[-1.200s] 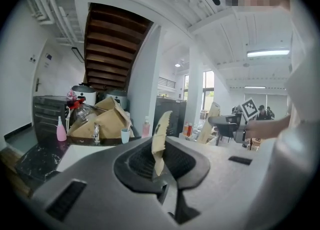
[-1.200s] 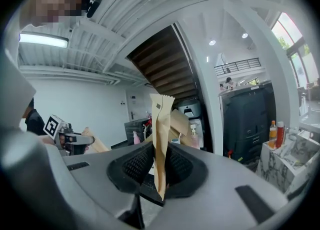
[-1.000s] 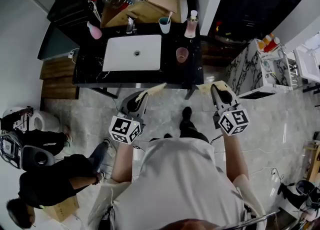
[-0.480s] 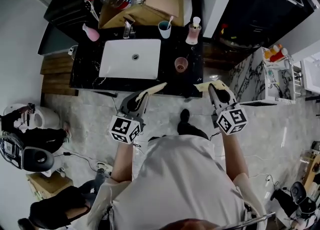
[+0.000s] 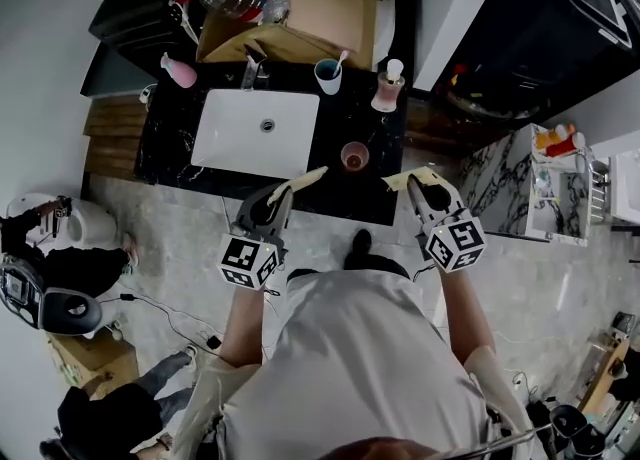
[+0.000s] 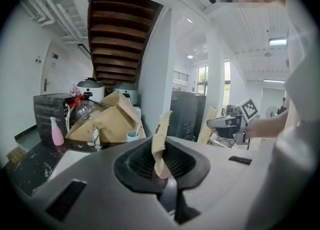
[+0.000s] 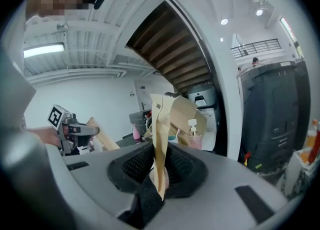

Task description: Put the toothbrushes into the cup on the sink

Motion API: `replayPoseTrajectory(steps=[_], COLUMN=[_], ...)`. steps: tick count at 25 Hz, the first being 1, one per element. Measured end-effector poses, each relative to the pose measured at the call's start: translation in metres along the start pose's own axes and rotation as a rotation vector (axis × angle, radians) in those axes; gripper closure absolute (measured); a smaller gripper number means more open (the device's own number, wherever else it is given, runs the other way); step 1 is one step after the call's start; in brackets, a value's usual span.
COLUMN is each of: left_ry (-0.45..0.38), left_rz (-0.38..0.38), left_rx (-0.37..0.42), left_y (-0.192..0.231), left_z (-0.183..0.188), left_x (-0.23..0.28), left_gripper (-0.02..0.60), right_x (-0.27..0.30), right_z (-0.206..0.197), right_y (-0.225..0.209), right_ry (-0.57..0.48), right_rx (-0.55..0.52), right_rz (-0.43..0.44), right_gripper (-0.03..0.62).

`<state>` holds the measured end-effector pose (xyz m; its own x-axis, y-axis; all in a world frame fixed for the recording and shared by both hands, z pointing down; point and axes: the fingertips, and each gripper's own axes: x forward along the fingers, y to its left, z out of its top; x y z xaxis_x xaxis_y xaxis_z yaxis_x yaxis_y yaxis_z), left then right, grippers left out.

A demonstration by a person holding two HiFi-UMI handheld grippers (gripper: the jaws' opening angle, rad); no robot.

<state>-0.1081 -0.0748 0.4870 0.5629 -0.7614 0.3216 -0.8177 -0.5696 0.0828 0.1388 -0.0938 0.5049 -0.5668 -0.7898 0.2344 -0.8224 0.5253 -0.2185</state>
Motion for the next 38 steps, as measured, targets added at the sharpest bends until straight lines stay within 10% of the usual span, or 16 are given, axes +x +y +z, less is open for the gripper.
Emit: replayPoseTrajectory(steps=[13,38], left_ry=[0.029,-0.008], left_rz=[0.041,-0.109], left_rx=[-0.008,-0.001], left_y=[0.003,0.061], left_z=[0.011,0.024], left_x=[0.046,0.065], left_gripper=[0.545,0.545], right_x=[0.029,0.047], right_z=[0.002,0.025], right_y=[-0.049,-0.033], right_ry=[0.035,0.009], right_rx=[0.02,0.02], right_rz=[0.041,-0.151], right_gripper=[0.514,0.514])
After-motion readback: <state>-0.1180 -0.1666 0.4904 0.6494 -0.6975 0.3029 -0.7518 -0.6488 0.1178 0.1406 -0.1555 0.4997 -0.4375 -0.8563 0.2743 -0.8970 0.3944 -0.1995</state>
